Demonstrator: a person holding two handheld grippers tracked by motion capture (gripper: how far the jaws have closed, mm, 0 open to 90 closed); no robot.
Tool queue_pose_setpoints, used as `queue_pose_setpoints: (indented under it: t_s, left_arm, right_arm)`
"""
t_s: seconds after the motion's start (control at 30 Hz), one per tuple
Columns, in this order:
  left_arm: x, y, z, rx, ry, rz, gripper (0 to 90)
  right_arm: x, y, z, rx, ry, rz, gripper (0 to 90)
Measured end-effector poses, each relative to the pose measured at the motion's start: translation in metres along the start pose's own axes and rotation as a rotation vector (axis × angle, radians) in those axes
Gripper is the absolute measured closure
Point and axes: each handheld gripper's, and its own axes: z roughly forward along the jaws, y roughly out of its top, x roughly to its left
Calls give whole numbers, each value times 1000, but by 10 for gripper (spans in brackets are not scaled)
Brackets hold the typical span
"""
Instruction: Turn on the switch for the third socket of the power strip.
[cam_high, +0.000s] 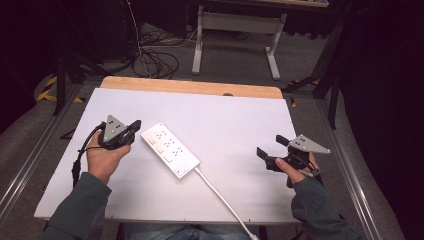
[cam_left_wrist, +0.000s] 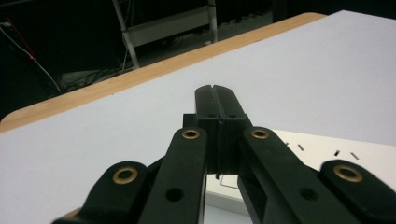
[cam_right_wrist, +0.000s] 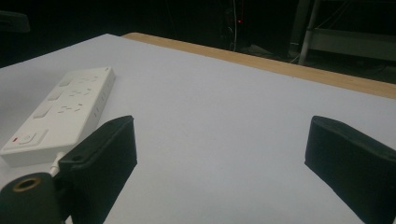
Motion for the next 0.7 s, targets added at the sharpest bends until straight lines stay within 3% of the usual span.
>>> queue_pose_setpoints:
  t_s: [0.4, 0.7]
  left_arm:
    - [-9, -3, 17, 95, -59, 36, 900]
    - [-12, -5, 26, 134, -83, 29, 900]
  right_arm:
    - [1, 0, 0, 2, 2, -3, 101]
    - [1, 0, 1, 5, -6, -12, 101]
